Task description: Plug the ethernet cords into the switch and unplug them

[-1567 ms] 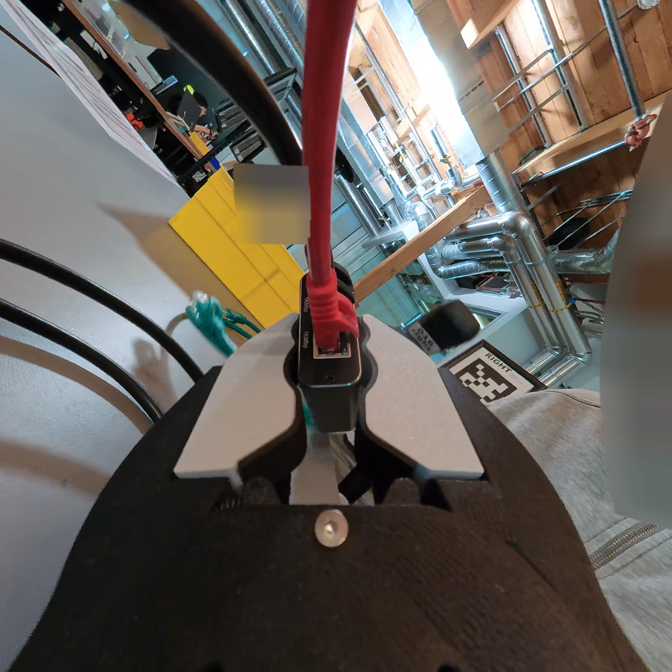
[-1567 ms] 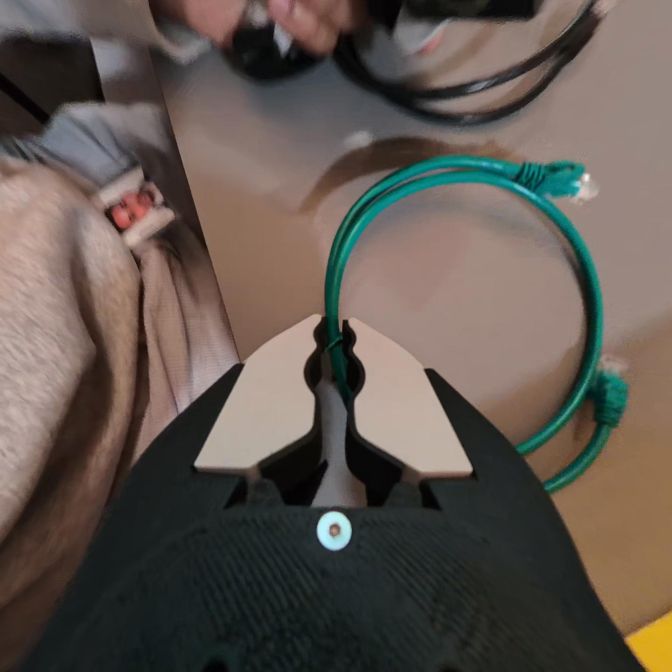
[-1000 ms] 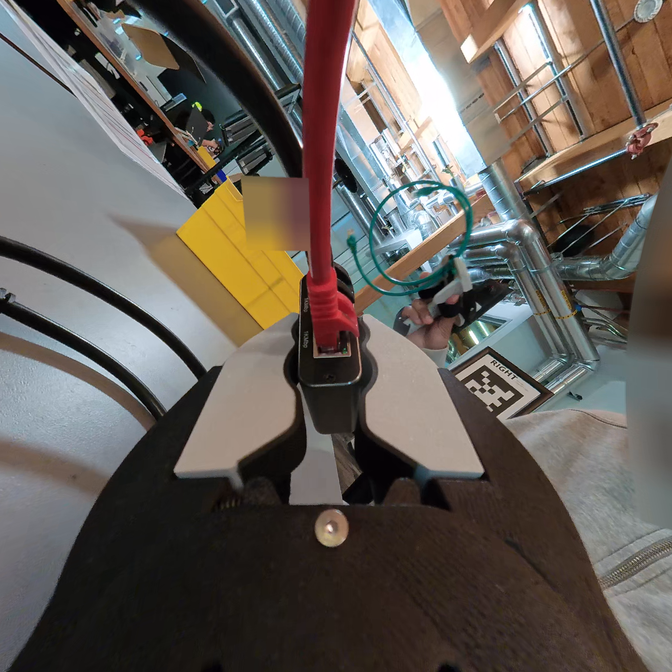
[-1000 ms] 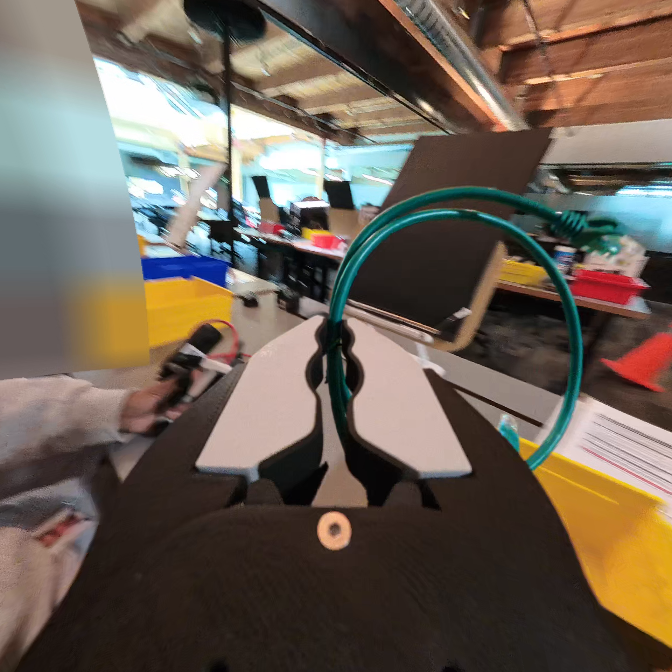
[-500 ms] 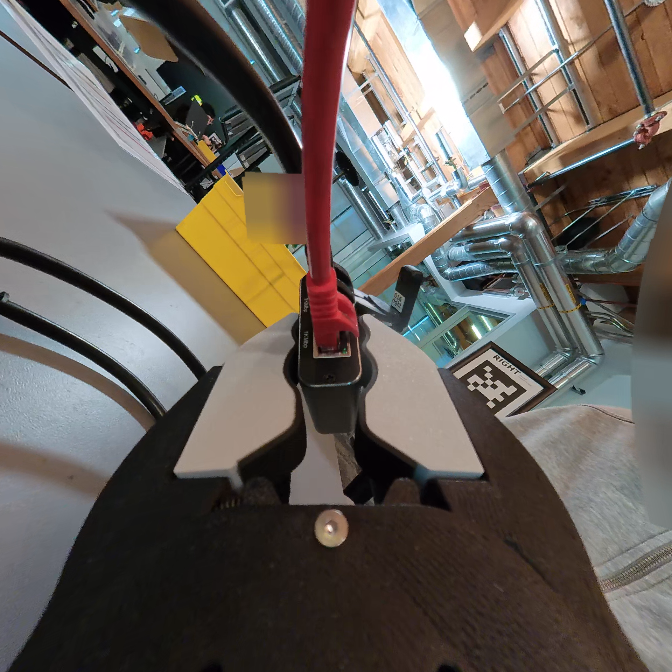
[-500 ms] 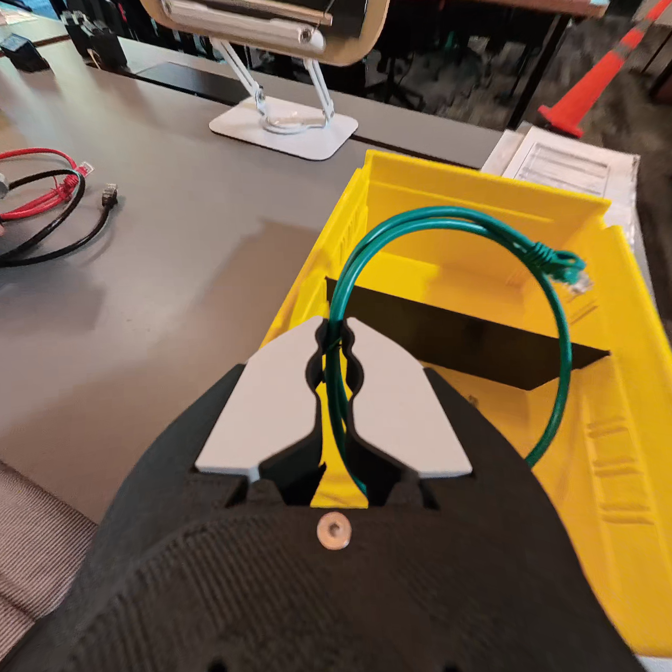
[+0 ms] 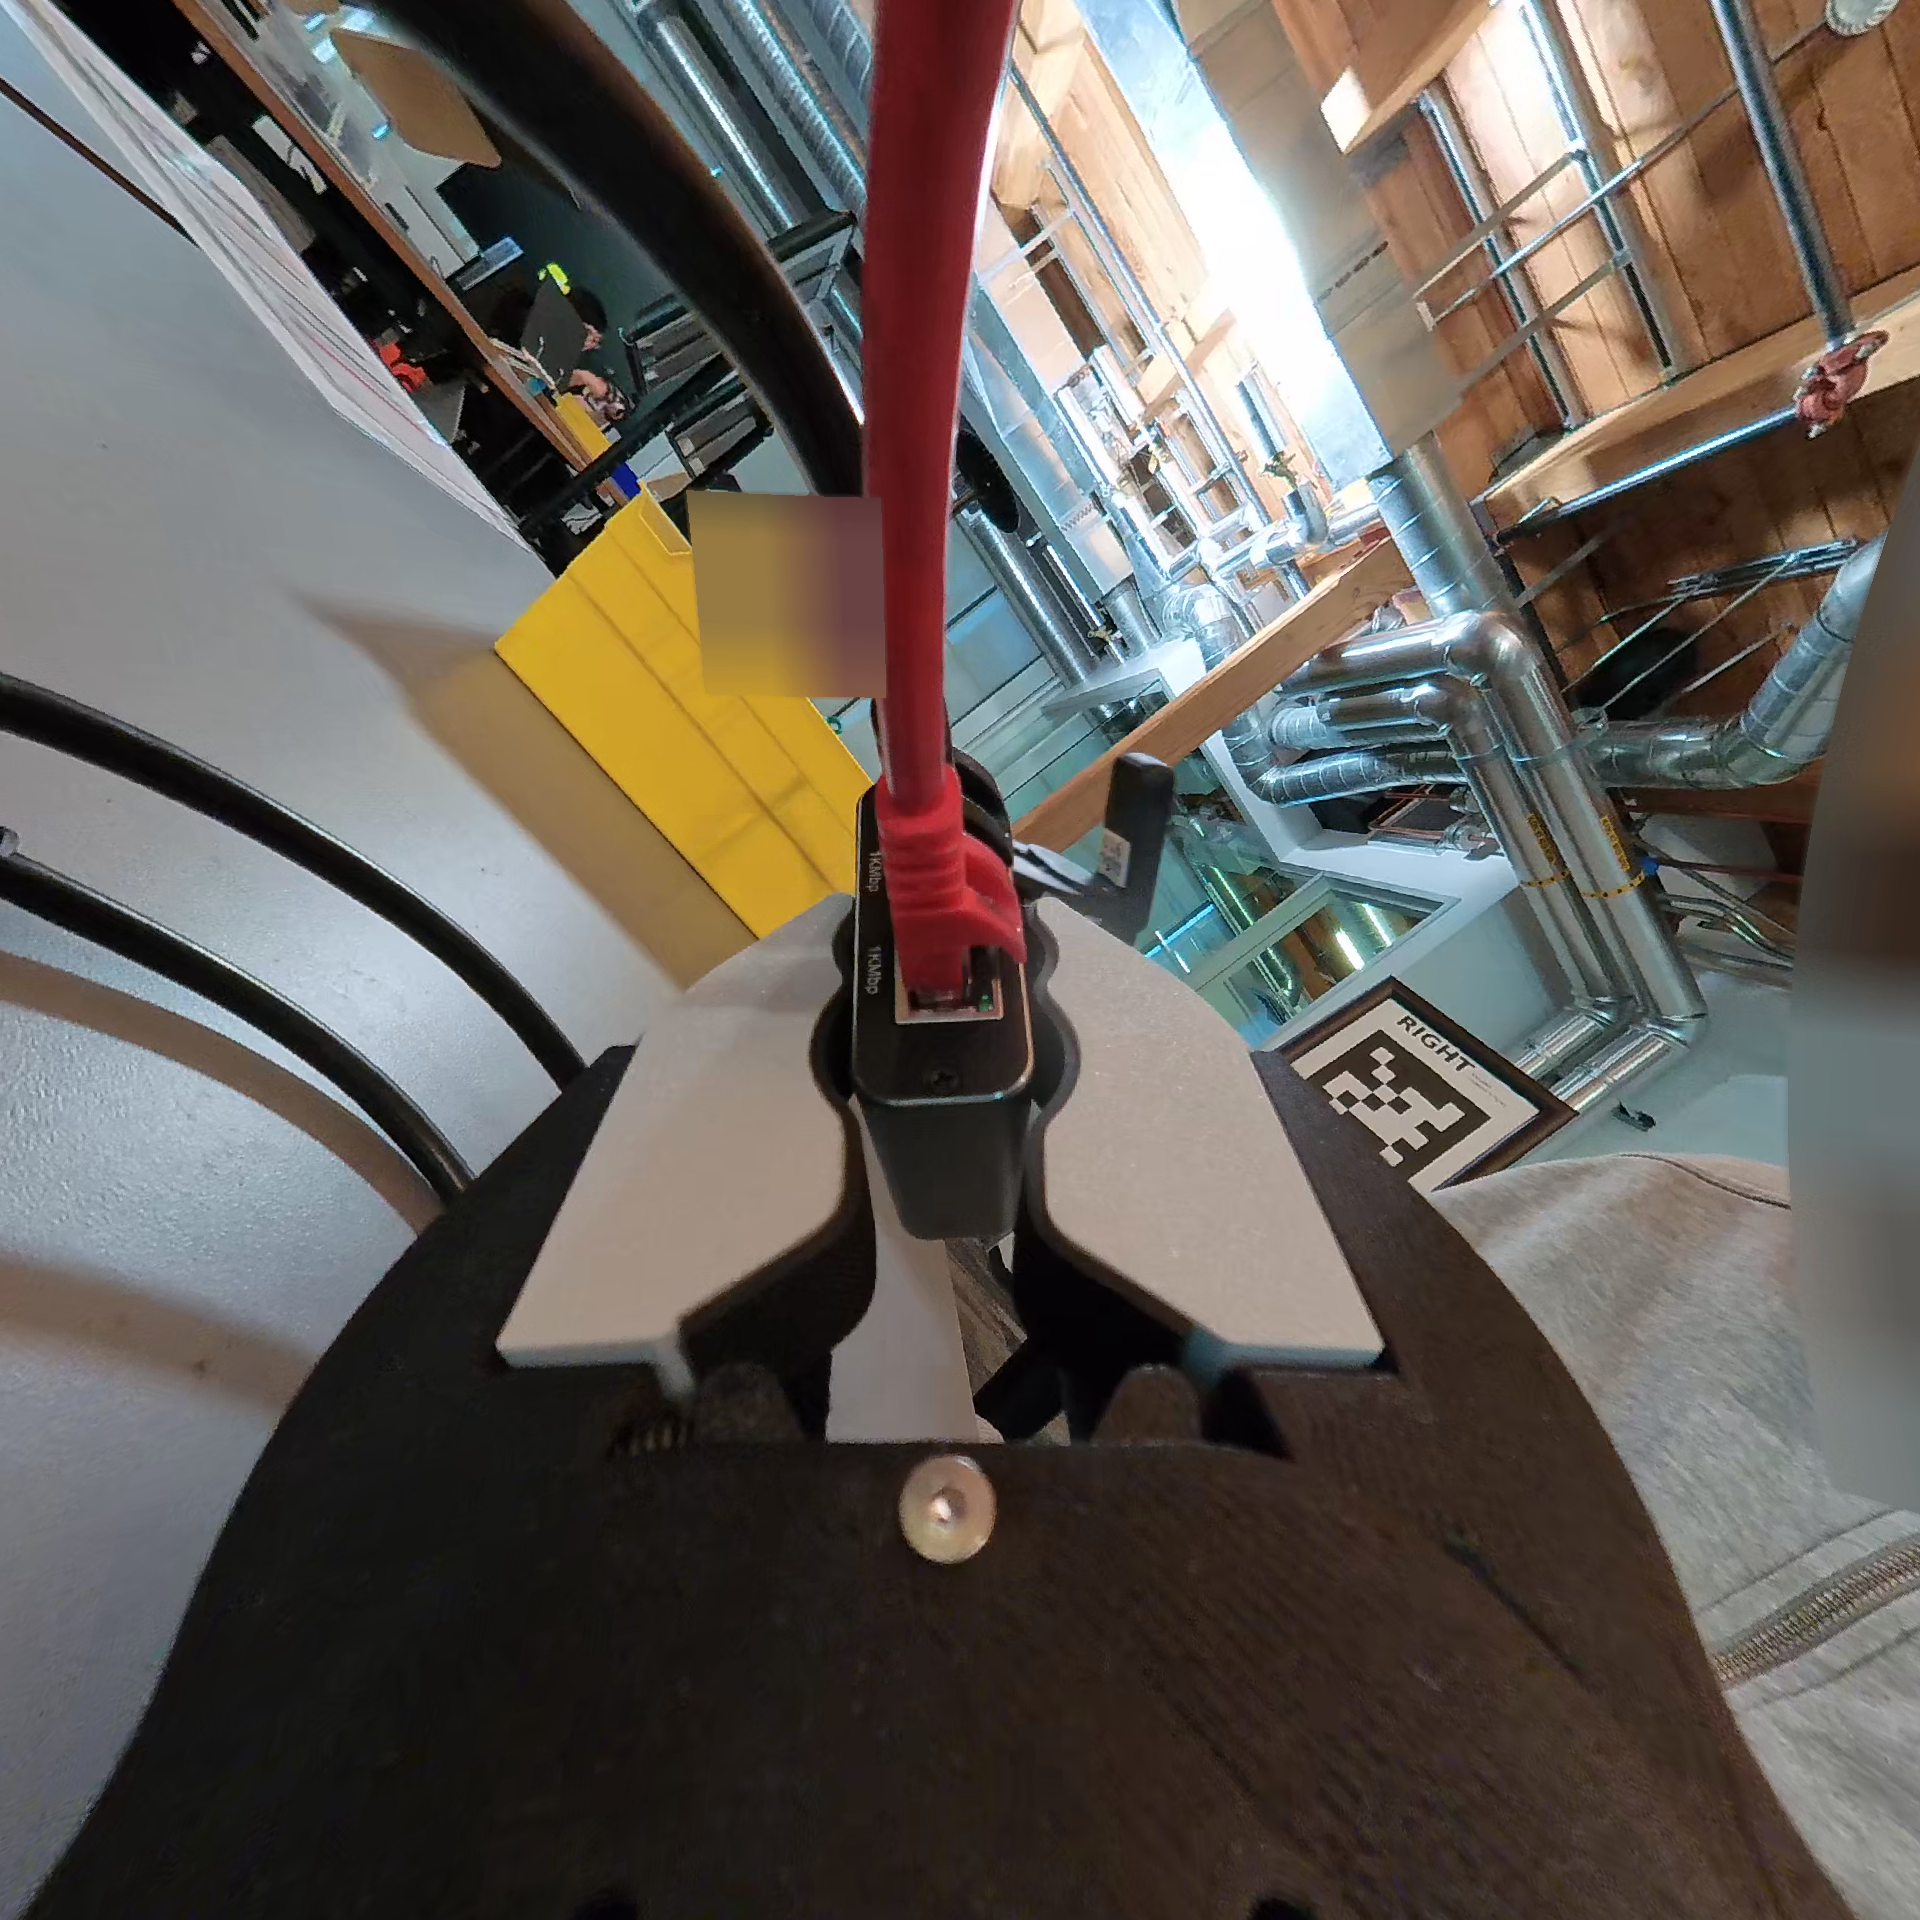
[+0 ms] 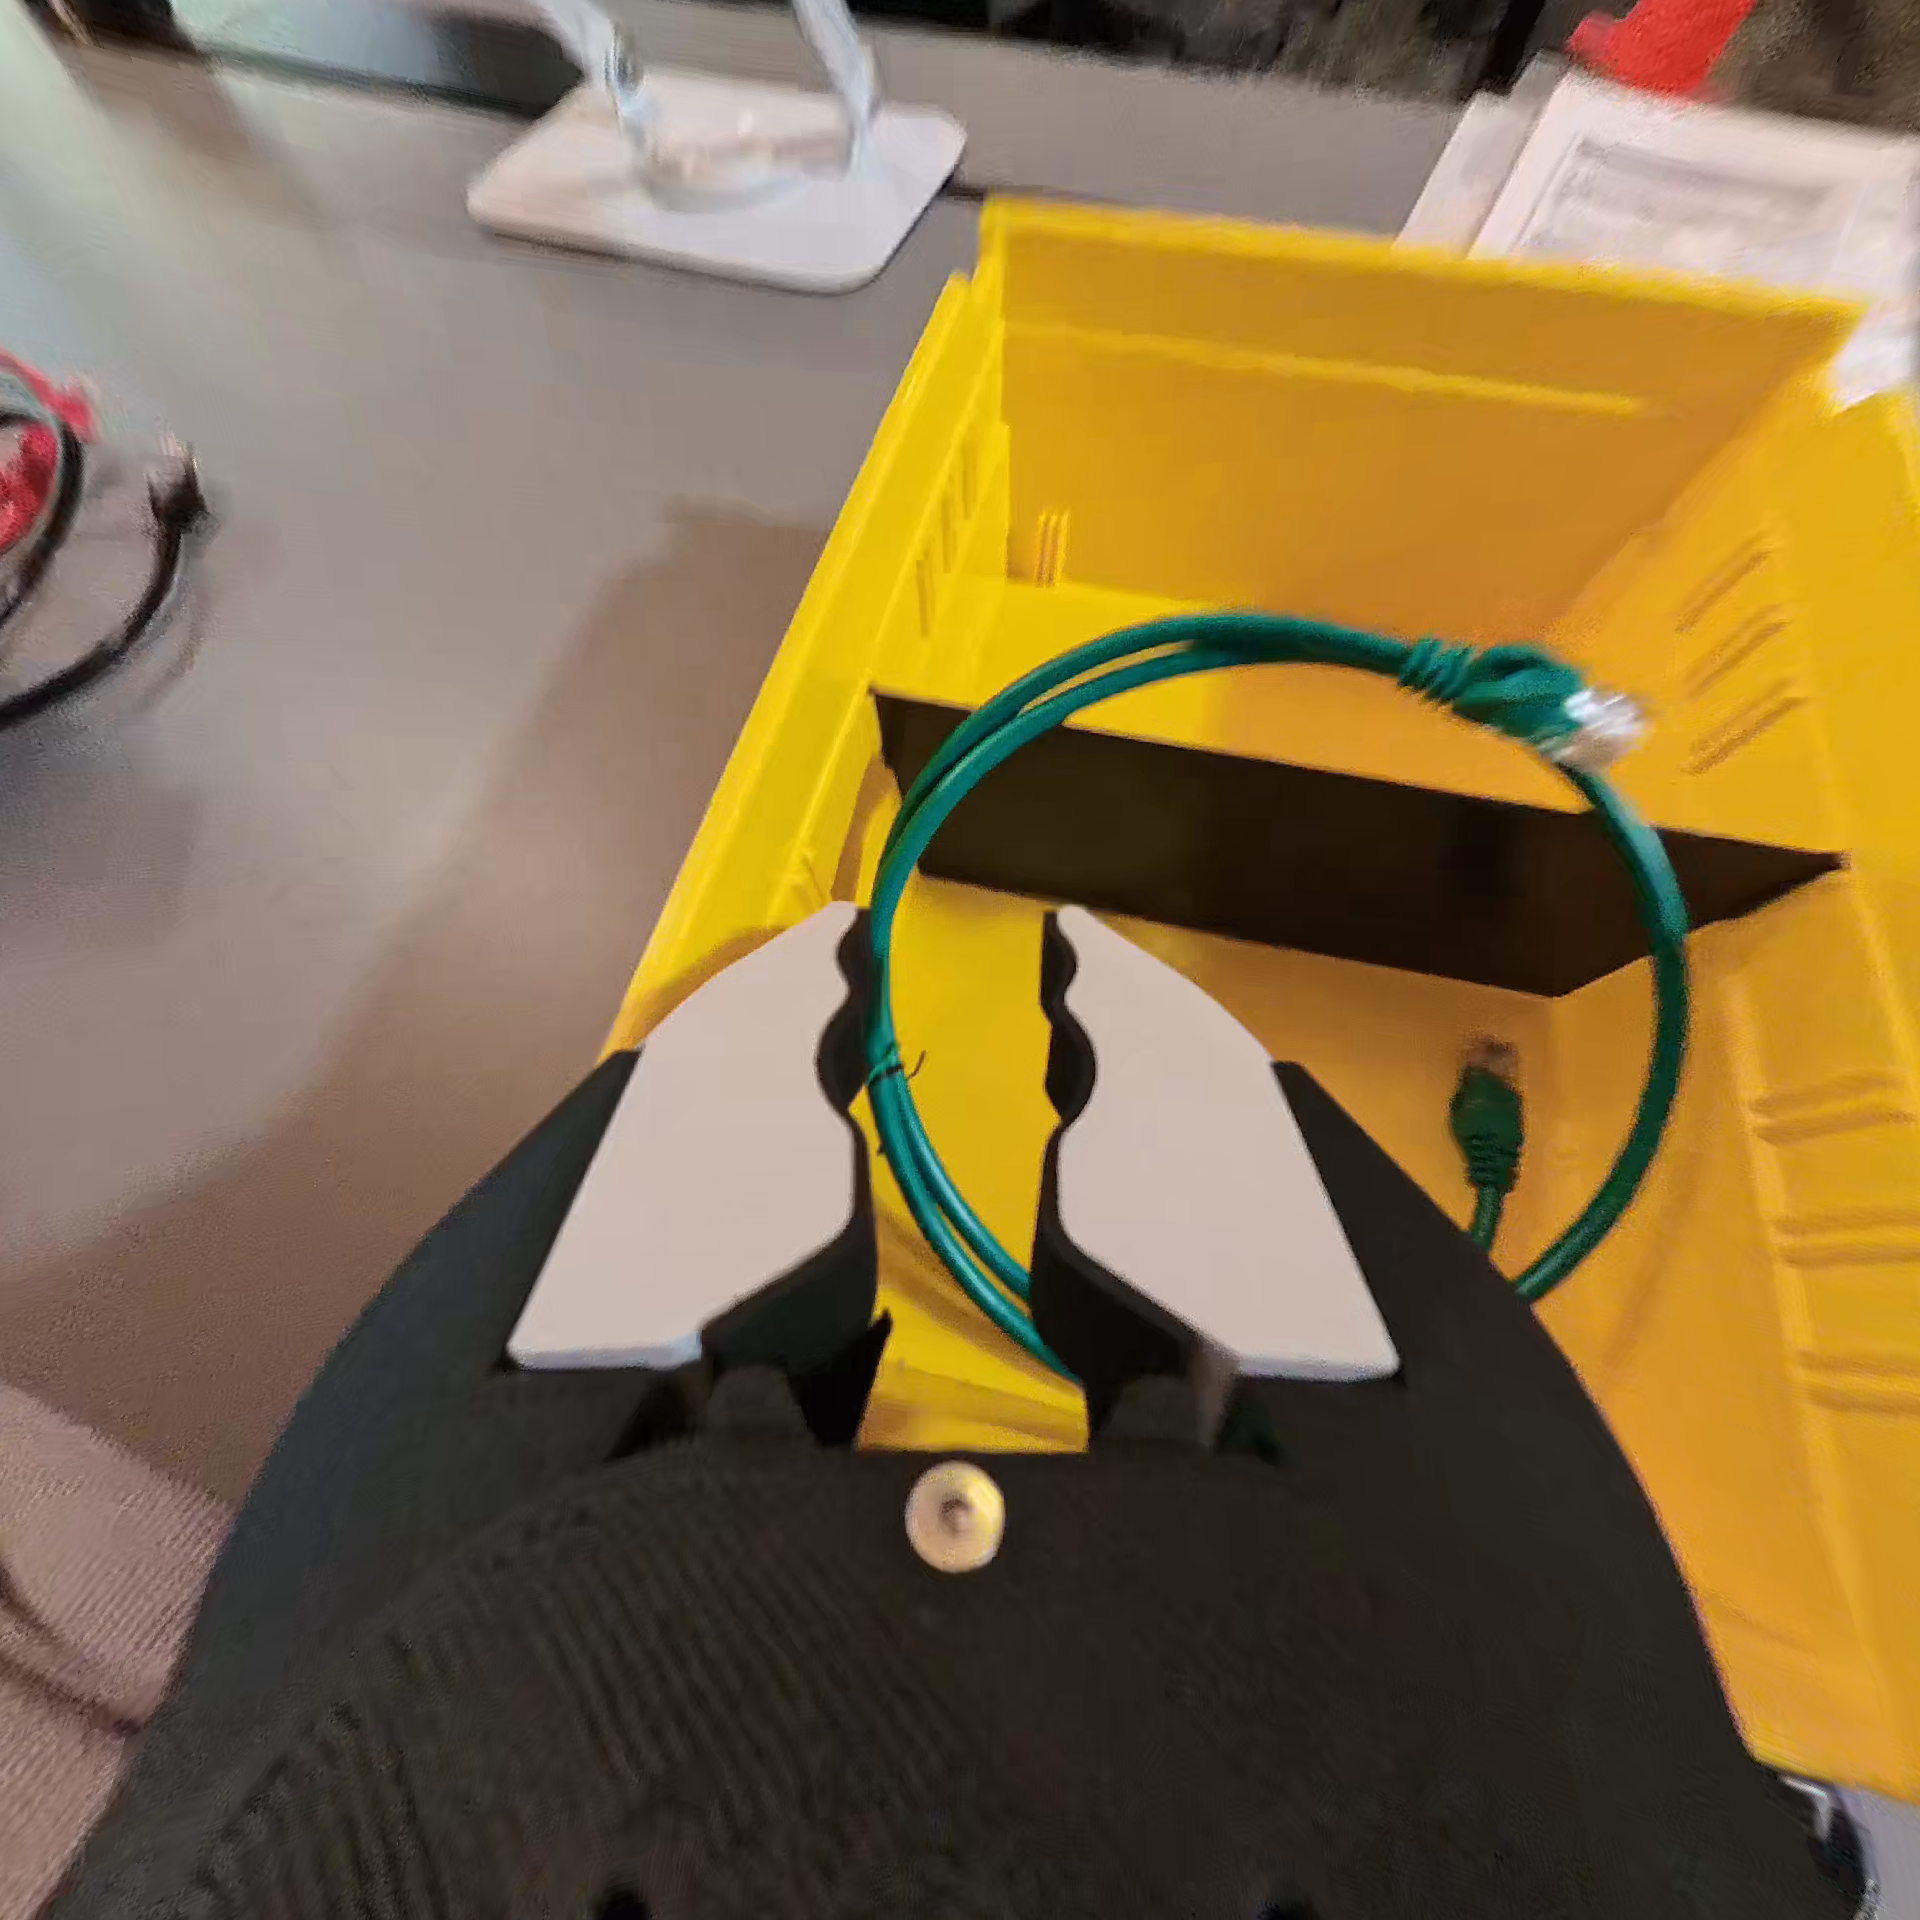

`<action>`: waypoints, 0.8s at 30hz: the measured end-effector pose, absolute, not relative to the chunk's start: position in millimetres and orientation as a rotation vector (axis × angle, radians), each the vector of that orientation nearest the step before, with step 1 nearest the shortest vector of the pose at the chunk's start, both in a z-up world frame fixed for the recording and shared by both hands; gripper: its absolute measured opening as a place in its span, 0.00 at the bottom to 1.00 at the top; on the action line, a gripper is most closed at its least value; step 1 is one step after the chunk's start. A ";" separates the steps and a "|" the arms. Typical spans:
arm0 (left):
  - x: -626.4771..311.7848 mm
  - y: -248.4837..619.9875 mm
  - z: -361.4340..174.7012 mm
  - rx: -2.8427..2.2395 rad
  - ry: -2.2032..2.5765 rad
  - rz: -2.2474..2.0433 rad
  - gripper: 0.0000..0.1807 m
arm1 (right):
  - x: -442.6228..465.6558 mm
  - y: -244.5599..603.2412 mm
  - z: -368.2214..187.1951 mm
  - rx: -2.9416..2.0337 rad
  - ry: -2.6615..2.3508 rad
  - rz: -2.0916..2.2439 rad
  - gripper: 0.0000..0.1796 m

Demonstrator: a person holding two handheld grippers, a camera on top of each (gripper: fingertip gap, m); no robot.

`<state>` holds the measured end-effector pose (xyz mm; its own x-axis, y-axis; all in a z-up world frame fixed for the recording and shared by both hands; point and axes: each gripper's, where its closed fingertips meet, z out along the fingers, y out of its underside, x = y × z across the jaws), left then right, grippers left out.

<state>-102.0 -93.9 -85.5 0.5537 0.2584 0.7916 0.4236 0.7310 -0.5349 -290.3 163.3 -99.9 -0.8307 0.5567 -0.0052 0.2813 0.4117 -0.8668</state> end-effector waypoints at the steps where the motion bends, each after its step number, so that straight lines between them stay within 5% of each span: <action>1: -102.1 -93.8 -85.6 -0.779 -1.006 -0.110 0.15 | -292.3 165.7 -86.5 -0.728 -2.315 1.427 0.15; 9: -101.5 -83.3 -89.2 -0.860 -1.009 -0.095 0.15 | -224.5 130.1 19.1 -0.279 -1.884 1.807 0.08; 24: -57.3 19.0 -110.5 -1.417 -0.799 -0.350 0.15 | -70.8 -4.6 -85.8 -0.062 -2.785 2.043 0.19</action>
<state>-57.3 19.0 -110.5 0.6997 0.2375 0.6738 0.6564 0.1588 -0.7376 -70.8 -4.6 -85.8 -0.9508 -0.1541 -0.2689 0.2103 0.3166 -0.9249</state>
